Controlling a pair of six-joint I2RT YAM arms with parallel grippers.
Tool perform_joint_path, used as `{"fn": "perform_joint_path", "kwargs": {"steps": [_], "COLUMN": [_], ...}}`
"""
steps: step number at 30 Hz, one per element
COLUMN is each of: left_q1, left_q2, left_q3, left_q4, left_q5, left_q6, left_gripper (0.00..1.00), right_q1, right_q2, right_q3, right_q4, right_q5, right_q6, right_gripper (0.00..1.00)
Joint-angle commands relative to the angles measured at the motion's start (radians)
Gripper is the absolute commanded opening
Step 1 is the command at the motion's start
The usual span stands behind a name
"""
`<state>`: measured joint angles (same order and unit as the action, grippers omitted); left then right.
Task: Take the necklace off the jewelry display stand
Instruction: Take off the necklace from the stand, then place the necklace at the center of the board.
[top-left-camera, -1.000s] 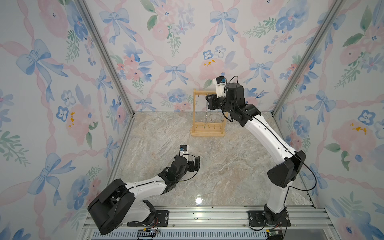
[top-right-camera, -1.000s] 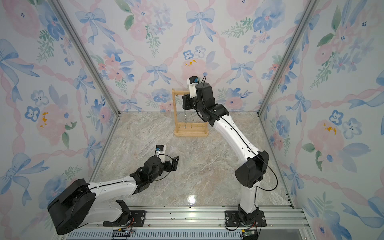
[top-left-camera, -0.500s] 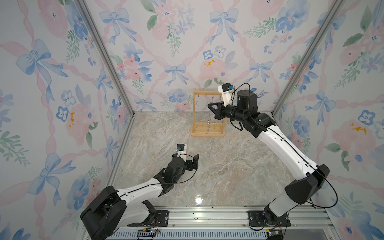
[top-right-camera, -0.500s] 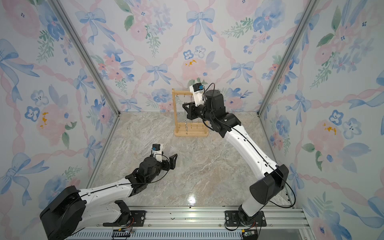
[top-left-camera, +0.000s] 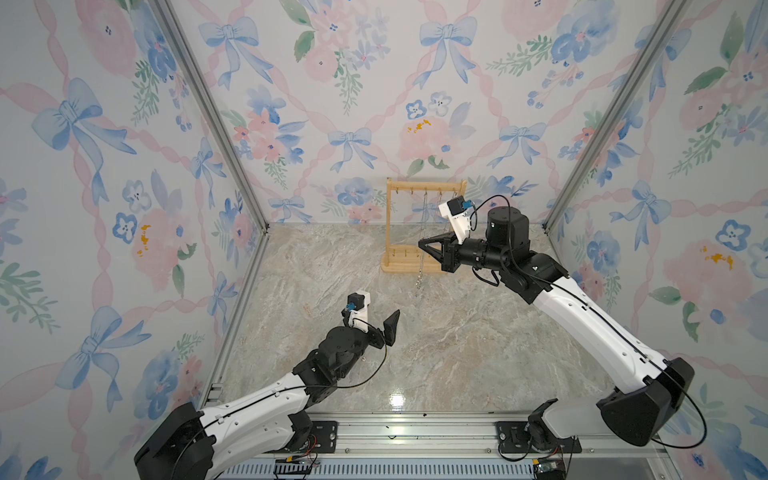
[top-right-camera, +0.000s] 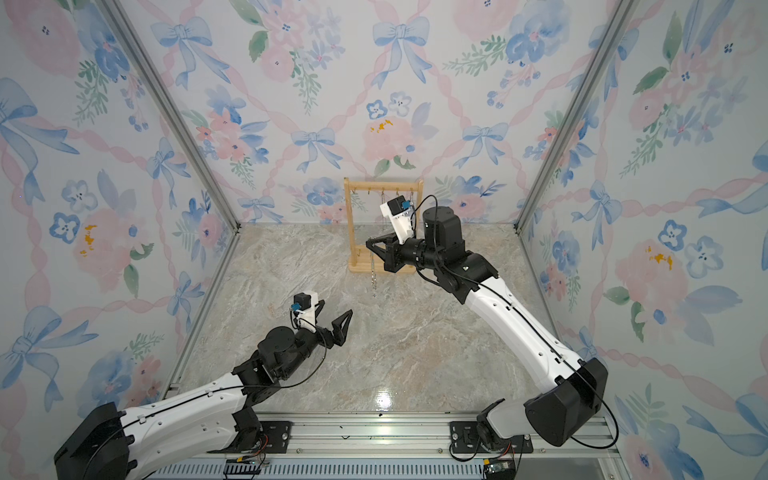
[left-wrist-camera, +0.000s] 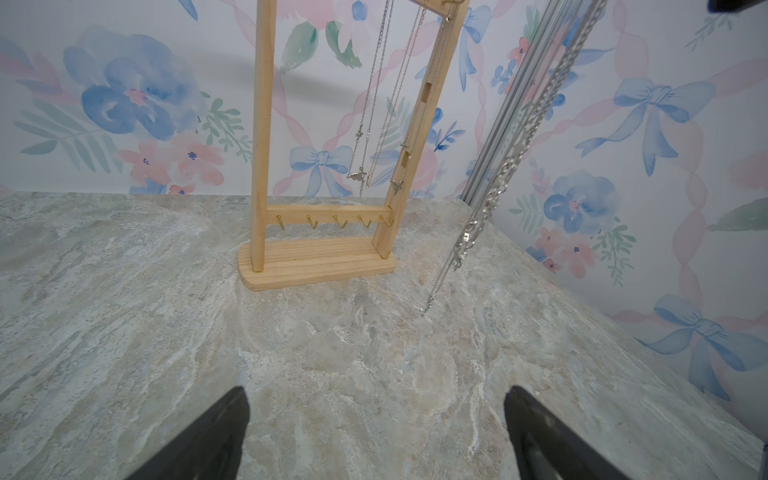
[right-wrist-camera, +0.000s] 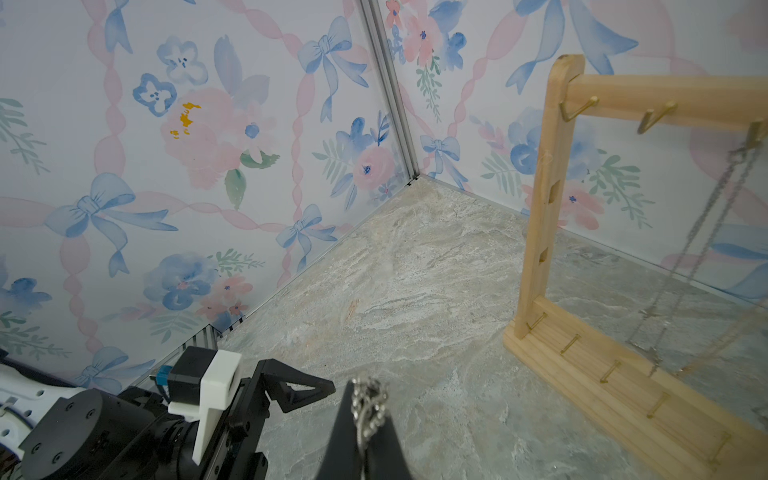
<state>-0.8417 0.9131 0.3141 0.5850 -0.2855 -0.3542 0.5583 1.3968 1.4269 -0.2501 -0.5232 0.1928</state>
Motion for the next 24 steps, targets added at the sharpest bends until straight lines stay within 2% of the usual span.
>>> {"fn": "perform_joint_path", "kwargs": {"steps": [1,6,13,24], "left_q1": [-0.022,-0.036,-0.036,-0.036], "left_q2": [-0.034,-0.058,-0.032,0.123], "left_q3": [-0.019,-0.038,-0.031,0.071], "left_q4": [0.074,0.142,0.183,0.191], "left_q5": [0.078,0.169,0.236,0.219], "left_q6": [0.063,0.078,0.079,0.07], "left_gripper": [0.98,0.98,0.98,0.98], "right_q1": [0.012,0.033,0.066,0.095], "right_q2": [-0.043,-0.055,-0.063,-0.08], "right_q3": [-0.071,-0.144,-0.213,-0.279], "right_q4": [0.087,0.126,0.187,0.281], "right_q5": [-0.067,-0.106,-0.148,-0.19], "right_q6": [-0.017,-0.011,0.013,0.059], "right_gripper": [0.0,0.0,0.0,0.0]}}
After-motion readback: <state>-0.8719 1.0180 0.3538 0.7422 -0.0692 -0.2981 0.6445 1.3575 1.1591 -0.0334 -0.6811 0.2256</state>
